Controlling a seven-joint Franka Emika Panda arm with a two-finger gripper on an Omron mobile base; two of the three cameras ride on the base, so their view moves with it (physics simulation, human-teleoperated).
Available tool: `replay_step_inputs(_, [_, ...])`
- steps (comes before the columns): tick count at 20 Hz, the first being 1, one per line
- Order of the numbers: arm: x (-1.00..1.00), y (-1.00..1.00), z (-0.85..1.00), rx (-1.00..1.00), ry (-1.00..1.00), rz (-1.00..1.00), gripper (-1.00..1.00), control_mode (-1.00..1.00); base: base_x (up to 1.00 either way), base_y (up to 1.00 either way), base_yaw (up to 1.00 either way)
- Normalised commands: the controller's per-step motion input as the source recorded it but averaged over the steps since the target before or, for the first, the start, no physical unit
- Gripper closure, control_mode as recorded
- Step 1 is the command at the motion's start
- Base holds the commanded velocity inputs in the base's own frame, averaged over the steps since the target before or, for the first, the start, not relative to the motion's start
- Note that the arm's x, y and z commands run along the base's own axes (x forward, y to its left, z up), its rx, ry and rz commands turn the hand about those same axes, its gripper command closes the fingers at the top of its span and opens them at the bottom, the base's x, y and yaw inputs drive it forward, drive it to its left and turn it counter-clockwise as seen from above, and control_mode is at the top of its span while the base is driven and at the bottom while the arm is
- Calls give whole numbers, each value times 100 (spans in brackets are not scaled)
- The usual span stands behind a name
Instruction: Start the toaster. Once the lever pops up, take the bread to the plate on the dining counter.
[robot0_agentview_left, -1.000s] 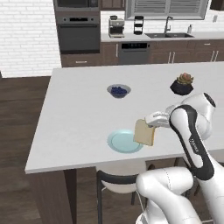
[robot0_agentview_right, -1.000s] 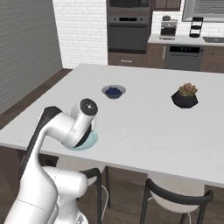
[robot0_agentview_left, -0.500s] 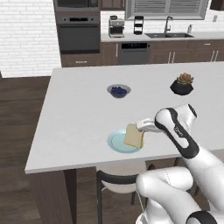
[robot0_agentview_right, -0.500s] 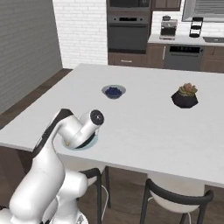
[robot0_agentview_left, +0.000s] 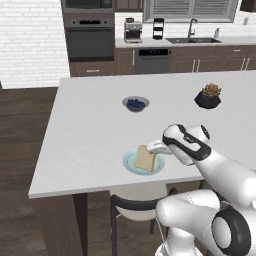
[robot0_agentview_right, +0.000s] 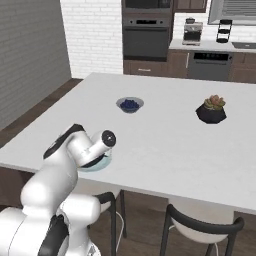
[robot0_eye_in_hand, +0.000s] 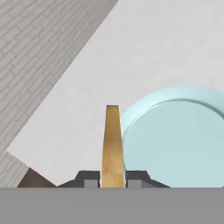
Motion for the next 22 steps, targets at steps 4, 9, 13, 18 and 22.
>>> replay_step_inputs(4, [28,16,-20,0,0,0,100,-100,0,0,0])
replay_step_inputs(9, [24,3,-17,0,0,0,100,-100,0,0,0])
replay_step_inputs(13, [24,0,-19,-1,0,0,100,-100,0,0,0])
replay_step_inputs(18, [9,0,-22,-5,0,-2,-100,-100,0,0,0])
replay_step_inputs(22, [0,-2,-12,-11,0,-8,-100,-100,0,0,0])
